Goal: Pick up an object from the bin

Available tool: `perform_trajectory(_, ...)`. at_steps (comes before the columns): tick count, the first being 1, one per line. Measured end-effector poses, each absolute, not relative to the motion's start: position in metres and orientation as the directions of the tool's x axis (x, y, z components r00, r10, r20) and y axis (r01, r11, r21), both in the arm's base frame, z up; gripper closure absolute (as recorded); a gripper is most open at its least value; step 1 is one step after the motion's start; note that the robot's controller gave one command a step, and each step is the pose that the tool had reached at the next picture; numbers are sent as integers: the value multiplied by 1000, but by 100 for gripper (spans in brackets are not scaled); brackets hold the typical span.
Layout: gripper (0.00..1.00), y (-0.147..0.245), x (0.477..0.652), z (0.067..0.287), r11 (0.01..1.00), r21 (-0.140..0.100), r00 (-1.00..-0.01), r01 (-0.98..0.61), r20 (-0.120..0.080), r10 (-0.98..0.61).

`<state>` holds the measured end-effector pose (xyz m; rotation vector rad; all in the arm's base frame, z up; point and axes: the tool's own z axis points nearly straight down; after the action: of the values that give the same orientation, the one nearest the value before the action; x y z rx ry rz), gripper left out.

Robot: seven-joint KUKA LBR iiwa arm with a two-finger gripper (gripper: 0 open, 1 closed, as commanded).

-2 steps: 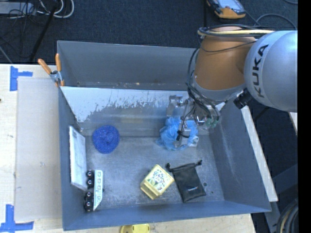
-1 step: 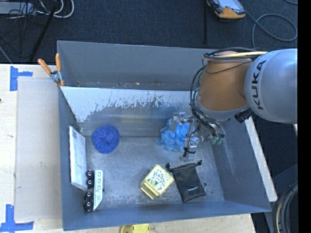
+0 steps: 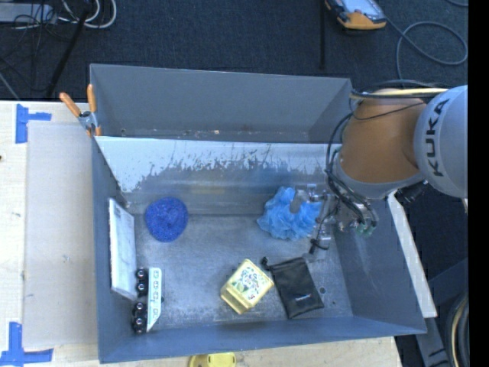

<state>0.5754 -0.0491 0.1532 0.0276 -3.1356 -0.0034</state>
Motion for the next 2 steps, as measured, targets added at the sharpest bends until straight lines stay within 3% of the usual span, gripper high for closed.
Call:
perform_trajectory(1,0,-54,554,142,997,0,-997,-80,-1,-80)
perform_trajectory(2,0,-50,538,71,966,2,-966,-258,0,-258)
